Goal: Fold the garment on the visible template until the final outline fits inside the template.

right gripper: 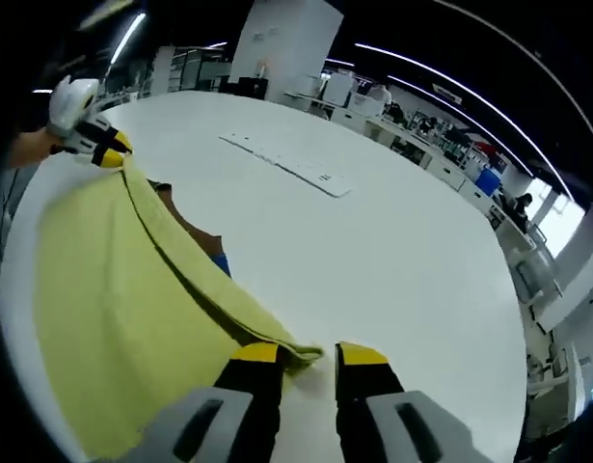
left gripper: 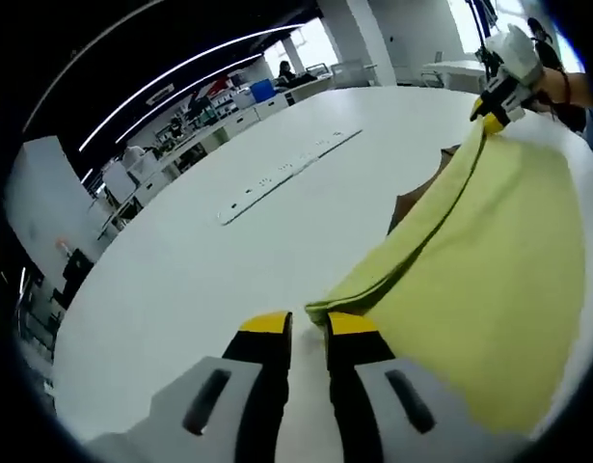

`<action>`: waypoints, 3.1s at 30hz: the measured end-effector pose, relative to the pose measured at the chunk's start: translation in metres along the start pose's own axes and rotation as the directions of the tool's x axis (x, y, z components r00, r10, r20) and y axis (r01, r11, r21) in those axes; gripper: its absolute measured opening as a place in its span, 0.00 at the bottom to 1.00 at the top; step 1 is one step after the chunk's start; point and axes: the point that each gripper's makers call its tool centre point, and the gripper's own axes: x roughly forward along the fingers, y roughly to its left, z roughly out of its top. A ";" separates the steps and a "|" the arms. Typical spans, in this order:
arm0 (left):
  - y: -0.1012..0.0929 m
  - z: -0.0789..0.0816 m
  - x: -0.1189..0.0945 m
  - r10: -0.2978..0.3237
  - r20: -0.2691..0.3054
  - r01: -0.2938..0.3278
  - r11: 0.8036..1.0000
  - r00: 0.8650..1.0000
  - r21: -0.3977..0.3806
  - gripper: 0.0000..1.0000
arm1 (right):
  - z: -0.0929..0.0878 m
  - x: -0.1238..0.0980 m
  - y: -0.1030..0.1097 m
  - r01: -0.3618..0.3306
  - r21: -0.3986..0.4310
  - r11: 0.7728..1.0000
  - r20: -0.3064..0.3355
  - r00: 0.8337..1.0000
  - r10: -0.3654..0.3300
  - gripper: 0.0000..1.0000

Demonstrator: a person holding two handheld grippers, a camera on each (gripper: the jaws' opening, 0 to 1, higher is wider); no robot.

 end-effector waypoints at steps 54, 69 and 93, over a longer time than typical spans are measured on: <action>-0.059 -0.037 -0.110 -0.214 0.063 0.222 0.922 0.975 -0.316 0.62 | -0.031 -0.115 0.084 -0.304 0.286 0.908 0.041 0.951 0.306 0.65; -0.089 -0.058 -0.125 -0.284 0.063 0.285 0.871 0.957 -0.401 0.35 | -0.062 -0.137 0.096 -0.313 0.329 0.891 0.024 0.946 0.324 0.47; -0.101 -0.076 -0.123 -0.331 0.028 0.309 0.842 0.943 -0.442 0.05 | -0.091 -0.136 0.108 -0.314 0.388 0.866 0.015 0.942 0.334 0.00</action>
